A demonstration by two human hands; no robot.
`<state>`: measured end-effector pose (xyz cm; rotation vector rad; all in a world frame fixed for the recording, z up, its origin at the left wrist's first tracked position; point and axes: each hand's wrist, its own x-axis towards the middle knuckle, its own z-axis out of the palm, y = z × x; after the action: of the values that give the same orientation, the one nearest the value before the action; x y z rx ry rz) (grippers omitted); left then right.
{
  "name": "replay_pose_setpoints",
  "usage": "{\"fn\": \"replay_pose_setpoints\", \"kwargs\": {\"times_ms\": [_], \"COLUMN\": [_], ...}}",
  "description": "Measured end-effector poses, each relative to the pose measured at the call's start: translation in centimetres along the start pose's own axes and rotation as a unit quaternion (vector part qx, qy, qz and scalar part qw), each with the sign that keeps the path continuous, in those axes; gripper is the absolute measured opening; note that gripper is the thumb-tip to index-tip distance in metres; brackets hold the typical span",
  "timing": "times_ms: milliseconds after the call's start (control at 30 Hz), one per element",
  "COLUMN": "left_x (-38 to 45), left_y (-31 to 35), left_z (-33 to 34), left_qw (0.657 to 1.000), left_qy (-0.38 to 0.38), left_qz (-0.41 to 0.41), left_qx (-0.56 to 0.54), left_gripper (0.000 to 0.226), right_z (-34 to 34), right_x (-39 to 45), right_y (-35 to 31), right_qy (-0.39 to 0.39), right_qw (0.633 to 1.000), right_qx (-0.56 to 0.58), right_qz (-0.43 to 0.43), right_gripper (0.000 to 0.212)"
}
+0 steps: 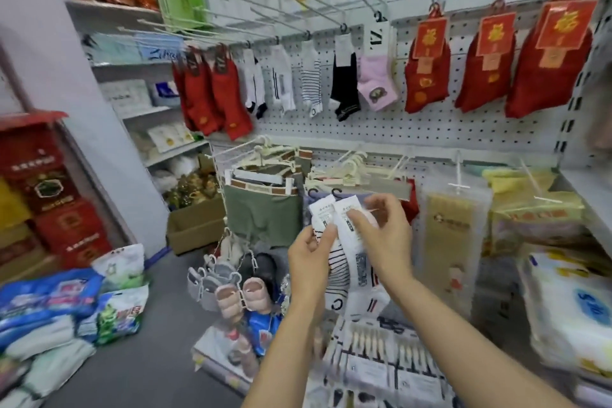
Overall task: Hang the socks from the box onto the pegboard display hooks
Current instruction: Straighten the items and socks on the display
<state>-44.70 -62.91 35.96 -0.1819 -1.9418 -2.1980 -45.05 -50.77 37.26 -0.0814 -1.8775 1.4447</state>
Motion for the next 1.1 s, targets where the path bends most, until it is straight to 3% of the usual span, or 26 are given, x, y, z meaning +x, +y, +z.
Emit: {"fn": "replay_pose_setpoints", "kwargs": {"times_ms": [67, 167, 300, 367, 467, 600, 667, 733, 800, 867, 967, 1100], "left_x": [1.2, 3.6, 6.7, 8.3, 11.6, 15.8, 17.9, 19.6, 21.4, 23.0, 25.5, 29.7], "left_y": [0.4, 0.6, 2.5, 3.7, 4.6, 5.4, 5.2, 5.2, 5.0, 5.0, 5.0, 5.2], "left_z": [-0.8, -2.5, -5.4, -7.4, -10.9, -14.4, -15.7, -16.6, -17.5, -18.1, -18.3, -17.8], "left_qw": [1.0, 0.999, 0.997, 0.996, 0.996, 0.997, 0.998, 0.999, 0.998, 0.997, 0.995, 0.995], "left_qy": [0.021, 0.028, 0.008, -0.01, -0.022, -0.013, -0.018, -0.024, -0.03, -0.047, -0.065, -0.076], "left_qz": [0.013, 0.027, 0.036, 0.041, 0.057, 0.06, 0.038, 0.042, 0.037, 0.032, 0.046, 0.05], "left_qx": [-0.005, -0.032, -0.068, -0.082, -0.066, -0.047, -0.051, -0.024, -0.043, -0.061, -0.064, -0.052], "left_gripper": [0.046, 0.038, 0.019, 0.012, 0.01, 0.034, 0.014, 0.038, 0.018, 0.035, 0.018, 0.016], "right_z": [2.3, 5.5, 9.6, 12.0, 15.5, 19.1, 20.3, 21.2, 22.1, 23.0, 24.5, 26.2], "right_x": [0.1, 0.2, 0.5, 0.8, 1.6, 3.7, 5.1, 6.6, 8.3, 10.0, 12.6, 16.8], "right_y": [-0.4, -1.8, -3.0, -3.8, -5.1, -5.5, -5.5, -5.6, -5.8, -6.1, -6.2, -5.8], "right_qy": [0.01, -0.024, -0.077, -0.094, -0.059, -0.018, -0.001, 0.014, 0.027, 0.037, 0.042, 0.041], "right_qw": [0.998, 0.999, 0.994, 0.99, 0.986, 0.983, 0.979, 0.972, 0.964, 0.958, 0.951, 0.954], "right_qx": [-0.037, 0.025, 0.071, 0.104, 0.153, 0.179, 0.19, 0.21, 0.227, 0.242, 0.267, 0.271], "right_qz": [-0.051, -0.042, -0.042, -0.019, 0.004, 0.047, 0.079, 0.108, 0.132, 0.146, 0.148, 0.122], "right_gripper": [0.011, 0.005, 0.031, 0.034, 0.017, 0.016, 0.016, 0.014, 0.012, 0.011, 0.013, 0.016]}}
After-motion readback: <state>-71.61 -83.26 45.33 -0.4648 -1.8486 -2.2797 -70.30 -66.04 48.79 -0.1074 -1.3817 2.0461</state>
